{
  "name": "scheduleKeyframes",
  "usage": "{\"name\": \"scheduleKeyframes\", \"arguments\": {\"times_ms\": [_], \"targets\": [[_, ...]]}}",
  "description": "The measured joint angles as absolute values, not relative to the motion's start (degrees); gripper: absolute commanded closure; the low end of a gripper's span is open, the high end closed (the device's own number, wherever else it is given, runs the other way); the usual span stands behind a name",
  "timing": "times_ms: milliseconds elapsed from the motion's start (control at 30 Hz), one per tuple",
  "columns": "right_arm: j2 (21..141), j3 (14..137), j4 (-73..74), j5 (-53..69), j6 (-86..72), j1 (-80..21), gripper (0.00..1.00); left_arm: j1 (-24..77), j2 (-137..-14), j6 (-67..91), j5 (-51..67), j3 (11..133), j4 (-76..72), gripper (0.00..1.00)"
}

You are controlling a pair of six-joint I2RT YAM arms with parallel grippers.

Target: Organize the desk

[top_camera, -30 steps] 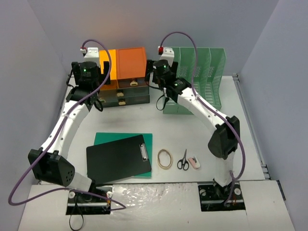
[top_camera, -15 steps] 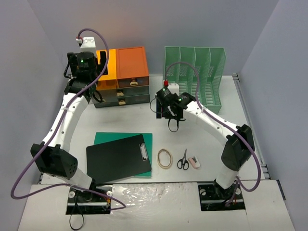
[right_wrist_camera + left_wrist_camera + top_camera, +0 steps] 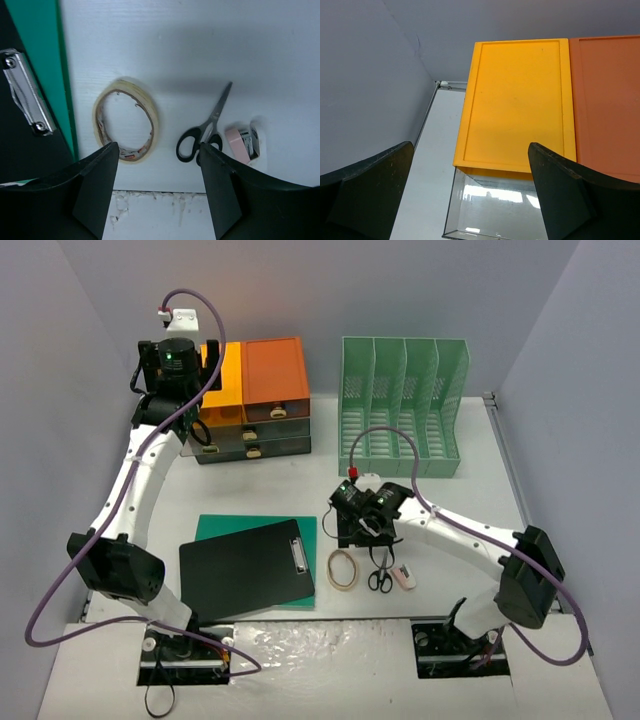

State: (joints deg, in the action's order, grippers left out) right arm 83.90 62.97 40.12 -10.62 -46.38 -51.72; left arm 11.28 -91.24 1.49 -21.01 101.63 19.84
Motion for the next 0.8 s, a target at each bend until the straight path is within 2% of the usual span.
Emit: {"name": "scheduleKeyframes", "arguments": {"times_ms": [200, 800], "targets": [[80.16, 55.70, 37.48, -11.14, -49.66, -54.01, 0.47, 11.22, -91.24, 1.49, -20.83, 101.67, 20.58, 0.03], [82.87, 44.96, 19.45, -12.29, -52.97, -59.10, 0.48, 11.22, -91.22, 1.41, -20.81, 101.67, 20.82, 0.03]]}}
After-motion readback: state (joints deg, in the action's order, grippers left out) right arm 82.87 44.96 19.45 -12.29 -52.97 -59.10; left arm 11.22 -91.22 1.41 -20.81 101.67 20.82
